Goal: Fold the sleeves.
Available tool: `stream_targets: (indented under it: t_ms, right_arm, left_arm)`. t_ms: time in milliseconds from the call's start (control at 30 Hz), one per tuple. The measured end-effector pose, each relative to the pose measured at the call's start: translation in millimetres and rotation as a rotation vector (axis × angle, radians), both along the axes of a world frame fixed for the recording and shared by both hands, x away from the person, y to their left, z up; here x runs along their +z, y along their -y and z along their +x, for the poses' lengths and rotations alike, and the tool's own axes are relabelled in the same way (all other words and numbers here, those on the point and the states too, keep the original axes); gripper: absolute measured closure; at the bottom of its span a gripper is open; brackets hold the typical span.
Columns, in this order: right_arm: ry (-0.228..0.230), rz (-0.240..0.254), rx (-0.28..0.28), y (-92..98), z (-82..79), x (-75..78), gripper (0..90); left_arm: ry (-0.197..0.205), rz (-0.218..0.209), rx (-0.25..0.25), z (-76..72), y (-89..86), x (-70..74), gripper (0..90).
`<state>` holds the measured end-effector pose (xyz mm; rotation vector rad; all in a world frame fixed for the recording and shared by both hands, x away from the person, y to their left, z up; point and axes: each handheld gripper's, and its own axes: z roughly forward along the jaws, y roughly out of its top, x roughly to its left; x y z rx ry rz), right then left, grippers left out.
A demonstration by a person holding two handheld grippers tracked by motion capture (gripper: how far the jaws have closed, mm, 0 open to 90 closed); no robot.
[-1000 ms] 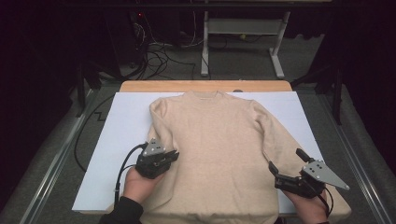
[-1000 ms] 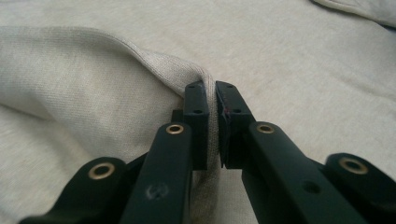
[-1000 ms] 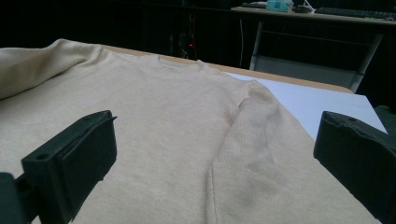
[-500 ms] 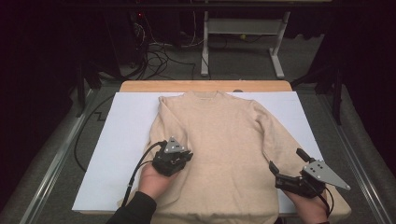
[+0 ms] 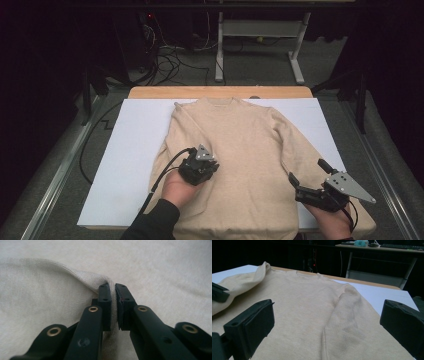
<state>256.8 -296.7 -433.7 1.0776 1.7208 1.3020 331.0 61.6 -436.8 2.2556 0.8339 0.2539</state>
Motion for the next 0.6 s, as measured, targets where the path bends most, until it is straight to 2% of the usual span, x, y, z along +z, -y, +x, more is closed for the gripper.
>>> stream_targets:
  t_ms: [133, 267, 400, 600]
  right_arm:
    - [0.002, -0.002, 0.0, -0.2, -0.2, 0.4, 0.1]
    - [0.003, -0.003, 0.0, -0.6, -0.2, 0.5, 0.1]
    - [0.002, -0.003, 0.001, -0.9, -0.4, 0.5, 0.1]
    - [0.002, -0.004, 0.0, -1.2, -0.3, 0.4, 0.1]
  left_arm:
    - [-0.006, 0.022, -0.011, -0.7, 5.9, -3.2, 81.8]
    - [-0.011, 0.019, -0.001, -0.3, 5.9, -3.6, 78.2]
    - [-0.008, 0.04, -0.04, -4.6, 7.9, -3.9, 82.0]
    - [0.003, 0.042, -0.047, -11.8, 10.4, -3.7, 81.9]
